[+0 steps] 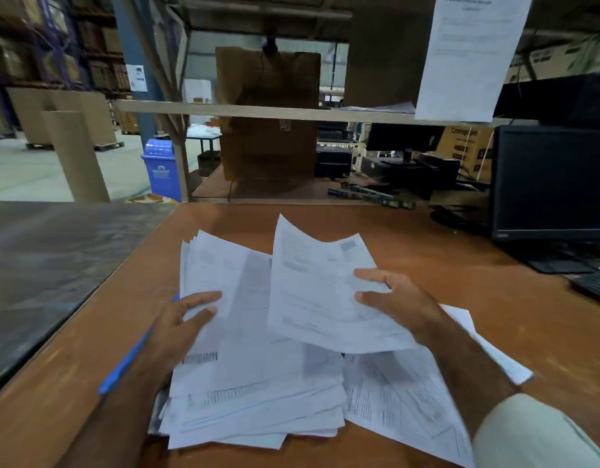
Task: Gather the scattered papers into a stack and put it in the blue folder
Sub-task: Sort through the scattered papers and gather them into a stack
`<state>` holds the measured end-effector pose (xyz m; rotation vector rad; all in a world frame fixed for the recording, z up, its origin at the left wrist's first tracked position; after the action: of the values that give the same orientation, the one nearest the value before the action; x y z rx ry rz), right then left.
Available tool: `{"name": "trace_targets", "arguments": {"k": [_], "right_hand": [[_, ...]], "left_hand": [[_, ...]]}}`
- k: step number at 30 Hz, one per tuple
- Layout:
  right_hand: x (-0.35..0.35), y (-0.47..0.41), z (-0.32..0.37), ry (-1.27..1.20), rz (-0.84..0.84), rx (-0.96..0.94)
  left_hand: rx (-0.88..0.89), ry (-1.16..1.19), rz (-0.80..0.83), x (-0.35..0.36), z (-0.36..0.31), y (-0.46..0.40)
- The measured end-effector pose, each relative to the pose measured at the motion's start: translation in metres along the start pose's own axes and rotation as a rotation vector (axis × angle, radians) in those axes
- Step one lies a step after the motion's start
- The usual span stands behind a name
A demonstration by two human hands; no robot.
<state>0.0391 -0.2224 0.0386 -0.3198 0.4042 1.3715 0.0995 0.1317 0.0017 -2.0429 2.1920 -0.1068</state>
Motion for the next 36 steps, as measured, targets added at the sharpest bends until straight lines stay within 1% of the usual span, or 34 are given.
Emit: {"name": "trace_targets", "arguments": {"k": [2,5,7,9,10,12,14,15,17,18,19,20,22,24,26,28,31,34,36], "right_hand": [[0.019,-0.01,-0.01,0.128,0.043,-0.004],[0.038,-0.019,-0.004,0.271,0.106,-0.053],[0.055,-0.02,0.009,0.345,0.108,-0.131],[0.076,-0.016,0.026,0.415,0.107,-0.268],[0.086,-0.014,0.032,0.426,0.129,-0.319],[0.095,-0.008,0.036,0.442,0.212,-0.34],[0.088,-0.005,0.031,0.496,0.284,-0.294],[0.076,-0.007,0.024,0.572,0.276,-0.262],[0.034,-0.013,-0.003,0.824,0.177,-0.152],[0.006,-0.015,-0.019,0.953,0.134,-0.063],[-0.022,-0.014,-0.034,1.05,0.112,0.036],[-0.047,-0.01,-0.048,1.095,0.1,0.134],[-0.086,0.003,-0.067,1.056,0.068,0.273],[-0.101,0.012,-0.073,0.991,0.019,0.31],[-0.102,0.012,-0.073,0.987,-0.009,0.309],[-0.098,0.01,-0.07,0.953,-0.02,0.294],[-0.099,0.01,-0.065,0.889,-0.081,0.28],[-0.1,0.01,-0.049,0.974,-0.102,0.235],[-0.104,0.007,-0.033,1.042,-0.085,0.121]], "left_hand": [[0.064,-0.049,0.005,-0.001,-0.006,0.002],[0.1,-0.074,0.004,-0.007,-0.004,0.002],[0.102,-0.055,0.008,-0.008,-0.004,0.003],[0.131,-0.087,-0.005,-0.008,-0.007,0.005],[0.132,-0.103,-0.007,-0.008,-0.008,0.005],[0.126,-0.128,0.017,-0.008,-0.006,0.005],[0.151,-0.187,0.043,-0.008,-0.003,0.002],[0.158,-0.199,0.044,-0.008,0.0,0.001],[0.153,-0.167,0.055,-0.006,0.004,-0.003],[0.158,-0.154,0.068,-0.005,0.007,-0.005],[0.156,-0.145,0.082,-0.004,0.009,-0.006],[0.15,-0.143,0.086,-0.004,0.01,-0.007],[0.144,-0.156,0.087,-0.004,0.012,-0.009],[0.131,-0.155,0.085,-0.005,0.016,-0.012],[0.136,-0.141,0.093,-0.005,0.017,-0.013],[0.113,-0.114,0.106,-0.007,0.021,-0.015],[0.065,-0.058,0.093,-0.009,0.022,-0.015],[0.041,0.008,0.084,-0.007,0.021,-0.014],[0.044,0.011,0.093,-0.006,0.018,-0.011]]}}
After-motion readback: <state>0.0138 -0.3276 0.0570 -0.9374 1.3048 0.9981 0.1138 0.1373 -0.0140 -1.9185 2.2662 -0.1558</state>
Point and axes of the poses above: each hand's wrist, its own y-axis away from the middle knuckle, its own x-axis out of the palm, z = x × y, the point moved 5 cm from there along -y, towards the middle knuckle, and after that the axes turned 12 degrees about y, right-handed, at the moved point
